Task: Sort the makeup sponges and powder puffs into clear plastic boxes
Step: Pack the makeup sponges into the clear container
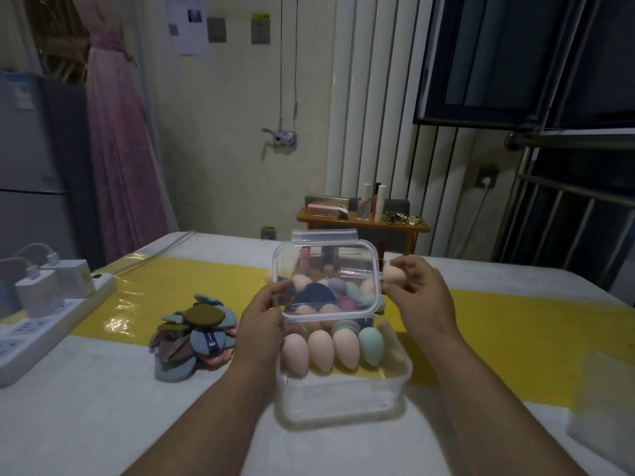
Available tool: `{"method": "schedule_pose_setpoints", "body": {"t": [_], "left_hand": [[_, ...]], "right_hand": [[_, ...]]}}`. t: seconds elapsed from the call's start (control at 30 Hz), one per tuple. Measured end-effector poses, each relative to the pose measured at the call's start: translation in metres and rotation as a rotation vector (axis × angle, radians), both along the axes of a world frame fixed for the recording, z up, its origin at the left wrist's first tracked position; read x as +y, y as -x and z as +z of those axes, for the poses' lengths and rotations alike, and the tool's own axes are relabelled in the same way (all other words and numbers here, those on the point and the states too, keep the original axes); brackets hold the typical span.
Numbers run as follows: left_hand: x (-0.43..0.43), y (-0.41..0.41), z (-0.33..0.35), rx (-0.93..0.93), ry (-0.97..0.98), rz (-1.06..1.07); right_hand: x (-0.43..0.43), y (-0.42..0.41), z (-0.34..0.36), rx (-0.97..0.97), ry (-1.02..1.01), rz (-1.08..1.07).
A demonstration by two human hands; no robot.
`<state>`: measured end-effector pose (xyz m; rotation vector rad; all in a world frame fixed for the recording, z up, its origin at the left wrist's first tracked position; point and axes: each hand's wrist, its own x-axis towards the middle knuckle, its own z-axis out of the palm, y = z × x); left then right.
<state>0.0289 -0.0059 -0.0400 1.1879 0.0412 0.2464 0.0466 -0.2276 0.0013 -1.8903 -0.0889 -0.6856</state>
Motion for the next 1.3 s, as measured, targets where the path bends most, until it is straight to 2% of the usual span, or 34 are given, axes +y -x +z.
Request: {"method": "schedule_pose_setpoints", "body": {"t": [0.1, 0.23, 0.33, 0.57, 0.7, 1.3], "left_hand": [[0.001, -0.001, -0.002, 0.000, 0.005, -0.002], [0.000, 0.000, -0.002, -0.023, -0.001, -0.004], [0.000, -0.001, -0.002, -0.024, 0.006, -0.013], [0.002, -0.004, -0.006, -0.046, -0.048, 0.008], [0.002, -0.008, -0.009, -0.048, -0.022, -0.002], [0.000, 0.002, -0.002, -0.052, -0.042, -0.006]], "right_hand": [[0.015, 0.010, 0.005, -0.046, 0.137, 0.107], [0.035, 0.031, 0.012, -0.089, 0.188, 0.284], [0.048, 0.042, 0.011, 0.025, 0.123, 0.428], [0.056, 0.048, 0.003, 0.179, 0.442, 0.545], [0.060, 0.047, 0.001, 0.247, 0.583, 0.544], [0.067, 0.047, 0.006, 0.376, 0.727, 0.553]]}}
